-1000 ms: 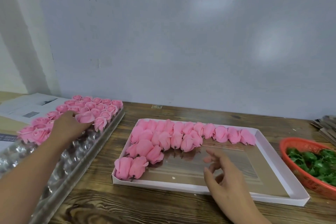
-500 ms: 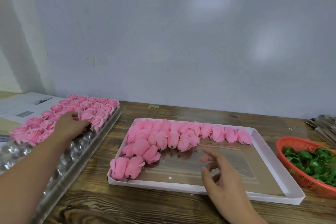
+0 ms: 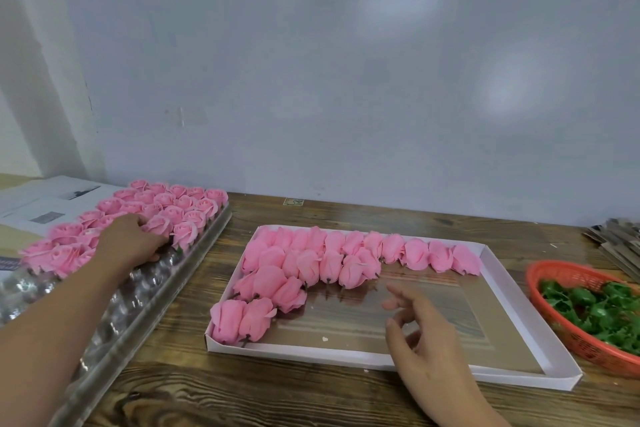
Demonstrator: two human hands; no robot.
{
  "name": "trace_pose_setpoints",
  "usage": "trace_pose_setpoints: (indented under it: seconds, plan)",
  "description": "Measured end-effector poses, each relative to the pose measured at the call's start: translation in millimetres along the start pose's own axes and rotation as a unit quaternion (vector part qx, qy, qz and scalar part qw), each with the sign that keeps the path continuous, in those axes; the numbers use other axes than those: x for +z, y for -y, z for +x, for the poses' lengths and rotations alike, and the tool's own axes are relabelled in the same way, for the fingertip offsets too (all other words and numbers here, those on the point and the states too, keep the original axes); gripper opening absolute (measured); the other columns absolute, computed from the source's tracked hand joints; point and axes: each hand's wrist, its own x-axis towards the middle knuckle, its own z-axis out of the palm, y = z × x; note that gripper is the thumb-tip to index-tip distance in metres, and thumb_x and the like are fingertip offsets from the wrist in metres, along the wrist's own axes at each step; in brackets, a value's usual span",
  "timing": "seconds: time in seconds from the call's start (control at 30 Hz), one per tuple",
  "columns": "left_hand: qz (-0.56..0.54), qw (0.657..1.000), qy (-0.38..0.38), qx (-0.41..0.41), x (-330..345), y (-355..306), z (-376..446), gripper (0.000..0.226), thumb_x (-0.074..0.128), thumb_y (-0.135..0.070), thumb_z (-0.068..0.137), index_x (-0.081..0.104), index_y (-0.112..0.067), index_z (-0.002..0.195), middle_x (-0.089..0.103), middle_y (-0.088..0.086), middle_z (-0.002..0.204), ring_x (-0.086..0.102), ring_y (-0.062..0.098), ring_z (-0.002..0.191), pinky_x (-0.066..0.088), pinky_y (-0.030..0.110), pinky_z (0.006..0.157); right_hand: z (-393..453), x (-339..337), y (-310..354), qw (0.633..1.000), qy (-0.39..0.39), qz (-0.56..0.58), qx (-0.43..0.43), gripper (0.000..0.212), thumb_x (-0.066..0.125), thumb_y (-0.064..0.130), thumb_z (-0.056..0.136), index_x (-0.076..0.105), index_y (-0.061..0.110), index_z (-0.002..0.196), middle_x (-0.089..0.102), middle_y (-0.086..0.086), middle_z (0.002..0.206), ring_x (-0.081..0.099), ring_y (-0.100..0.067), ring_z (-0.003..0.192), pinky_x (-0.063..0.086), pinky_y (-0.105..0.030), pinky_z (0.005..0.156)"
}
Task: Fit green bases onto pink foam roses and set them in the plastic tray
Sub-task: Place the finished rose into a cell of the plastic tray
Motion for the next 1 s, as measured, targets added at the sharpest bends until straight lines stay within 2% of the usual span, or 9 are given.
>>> trace_pose_setpoints:
  seconds: [0.1, 0.17, 0.27, 0.43, 0.5, 0.6, 0.67, 0.87, 1.0]
  plan:
    - [0.066, 0.998, -0.005, 0.024, 2.1, 2.2, 2.8, 0.017, 0.076, -0.009, 0.084, 0.061, -0.003, 0.082, 0.069, 0.009, 0.059, 0.068, 0.02, 0.048, 0.054, 0.027, 0.05, -0.4, 0.0, 0.8, 1.0, 0.001, 0.001, -0.004, 0.057, 0.062, -0.002, 0.084, 0.054, 0.041, 0.12, 0.062, 0.023, 0.104, 0.062, -0.011, 0.081, 0.045, -0.012, 0.059]
    - [0.087, 0.996, -0.004, 0.027, 3.5, 2.7, 4.1, 0.015, 0.074, -0.008, 0.083, 0.063, -0.003, 0.076, 0.068, 0.009, 0.053, 0.065, 0.017, 0.041, 0.048, 0.022, 0.042, -0.1, -0.5, 1.7, 1.0, 0.003, 0.002, -0.004, 0.059, 0.062, -0.002, 0.084, 0.053, 0.045, 0.119, 0.062, 0.022, 0.105, 0.062, -0.011, 0.083, 0.045, -0.012, 0.059]
    - [0.105, 0.994, -0.002, 0.025, 5.9, 2.0, 7.6, 0.016, 0.072, -0.006, 0.081, 0.064, 0.002, 0.07, 0.066, 0.01, 0.048, 0.062, 0.017, 0.036, 0.047, 0.022, 0.042, 0.4, -1.2, 2.5, 1.0, 0.001, 0.0, -0.009, 0.06, 0.062, -0.003, 0.084, 0.054, 0.046, 0.117, 0.062, 0.021, 0.105, 0.062, -0.011, 0.08, 0.046, -0.012, 0.058]
    - [0.101, 0.995, 0.008, 0.006, 5.8, -1.3, 11.3, 0.017, 0.071, -0.003, 0.08, 0.064, 0.005, 0.066, 0.063, 0.01, 0.043, 0.059, 0.018, 0.032, 0.048, 0.023, 0.041, -0.1, -1.1, 3.3, 1.0, 0.001, -0.003, -0.009, 0.057, 0.062, -0.002, 0.085, 0.055, 0.044, 0.117, 0.062, 0.022, 0.105, 0.061, -0.01, 0.077, 0.045, -0.011, 0.059]
    - [0.098, 0.995, 0.017, -0.003, 4.2, -3.3, 13.1, 0.019, 0.072, -0.004, 0.08, 0.064, 0.005, 0.066, 0.063, 0.01, 0.044, 0.062, 0.021, 0.036, 0.05, 0.025, 0.043, -0.1, -1.1, 3.3, 1.0, 0.001, -0.004, -0.009, 0.055, 0.062, -0.002, 0.085, 0.056, 0.042, 0.117, 0.062, 0.023, 0.106, 0.061, -0.009, 0.078, 0.044, -0.01, 0.059]
    - [0.099, 0.994, 0.033, -0.012, 1.6, -6.3, 15.1, 0.017, 0.073, -0.003, 0.079, 0.067, 0.009, 0.07, 0.067, 0.018, 0.053, 0.07, 0.03, 0.051, 0.061, 0.039, 0.052, -0.2, -0.2, 2.6, 1.0, -0.001, -0.004, -0.009, 0.054, 0.062, -0.004, 0.084, 0.056, 0.039, 0.117, 0.062, 0.023, 0.105, 0.062, -0.009, 0.079, 0.044, -0.01, 0.059]
    - [0.104, 0.994, 0.04, -0.014, 0.9, -9.1, 15.1, 0.014, 0.071, 0.0, 0.077, 0.067, 0.011, 0.071, 0.067, 0.02, 0.053, 0.07, 0.031, 0.051, 0.062, 0.044, 0.054, 0.2, 0.4, 1.9, 1.0, -0.003, -0.001, -0.008, 0.054, 0.062, -0.004, 0.084, 0.057, 0.038, 0.116, 0.062, 0.023, 0.105, 0.061, -0.009, 0.077, 0.045, -0.011, 0.059]
    - [0.123, 0.99, 0.068, -0.018, 0.1, -24.1, 13.4, 0.014, 0.062, 0.003, 0.079, 0.063, 0.009, 0.066, 0.067, 0.023, 0.054, 0.064, 0.029, 0.04, 0.052, 0.029, 0.041, 0.8, -0.3, 0.0, 1.0, -0.008, 0.0, -0.011, 0.053, 0.062, -0.003, 0.084, 0.058, 0.04, 0.115, 0.063, 0.021, 0.104, 0.059, -0.011, 0.066, 0.046, -0.014, 0.057]
    - [0.131, 0.989, 0.061, -0.011, -0.5, -21.6, 16.7, 0.011, 0.067, 0.003, 0.082, 0.063, 0.01, 0.075, 0.069, 0.021, 0.057, 0.07, 0.032, 0.053, 0.057, 0.035, 0.046, 0.7, 0.3, -0.6, 1.0, -0.01, 0.001, -0.014, 0.053, 0.062, -0.003, 0.084, 0.058, 0.039, 0.116, 0.064, 0.019, 0.106, 0.061, -0.01, 0.07, 0.045, -0.012, 0.057]
